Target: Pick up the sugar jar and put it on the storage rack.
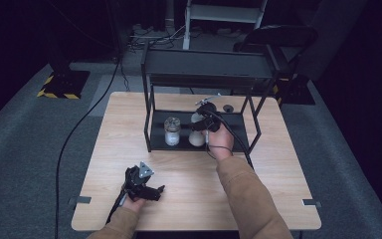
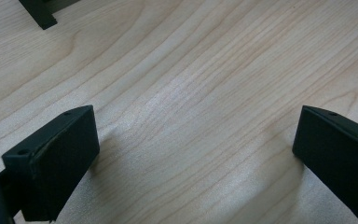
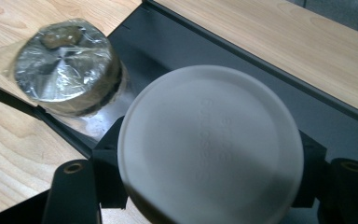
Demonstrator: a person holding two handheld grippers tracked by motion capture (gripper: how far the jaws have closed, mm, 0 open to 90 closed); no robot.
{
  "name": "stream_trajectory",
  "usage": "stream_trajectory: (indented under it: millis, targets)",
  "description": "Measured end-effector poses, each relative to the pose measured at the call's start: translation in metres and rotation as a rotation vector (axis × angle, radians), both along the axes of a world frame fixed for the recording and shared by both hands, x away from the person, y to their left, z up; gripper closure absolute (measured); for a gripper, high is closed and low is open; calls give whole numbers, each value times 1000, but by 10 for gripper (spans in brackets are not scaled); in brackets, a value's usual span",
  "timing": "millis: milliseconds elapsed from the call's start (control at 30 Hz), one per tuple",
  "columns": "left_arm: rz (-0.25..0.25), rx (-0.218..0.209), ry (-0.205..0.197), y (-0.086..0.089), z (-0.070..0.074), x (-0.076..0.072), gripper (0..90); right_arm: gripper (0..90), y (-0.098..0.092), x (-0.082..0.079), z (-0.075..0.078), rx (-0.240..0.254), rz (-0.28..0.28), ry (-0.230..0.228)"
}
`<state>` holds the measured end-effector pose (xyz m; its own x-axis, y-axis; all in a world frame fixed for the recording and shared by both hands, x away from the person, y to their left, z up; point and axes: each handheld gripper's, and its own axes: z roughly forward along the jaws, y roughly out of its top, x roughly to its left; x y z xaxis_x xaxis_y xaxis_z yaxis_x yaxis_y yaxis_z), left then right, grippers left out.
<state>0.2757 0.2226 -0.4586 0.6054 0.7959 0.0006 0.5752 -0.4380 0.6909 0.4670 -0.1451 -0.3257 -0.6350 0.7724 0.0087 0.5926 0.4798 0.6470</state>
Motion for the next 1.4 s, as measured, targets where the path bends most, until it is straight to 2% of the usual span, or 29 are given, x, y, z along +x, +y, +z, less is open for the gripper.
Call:
stream_trajectory:
  millis: [267,367,467,567,1067,1400]
  targets:
    - [0,0,-1,0,0,0,0,321,-7,5,0,22,-6,23]
    - [0,0,-1,0,0,0,0,224,-15,2,3,64,-17,6]
    - [0,1,0,0,0,0,0,169,-25,-1,10,111,-22,-3]
    - [0,1,0,0,0,0,0,116,-32,-4,18,118,-11,-15]
    - [4,0,-1,-1,0,0,0,53,-62,-49,53,77,26,-108]
    - [3,2,-2,-1,0,0,0,41,-99,-78,62,107,32,-131]
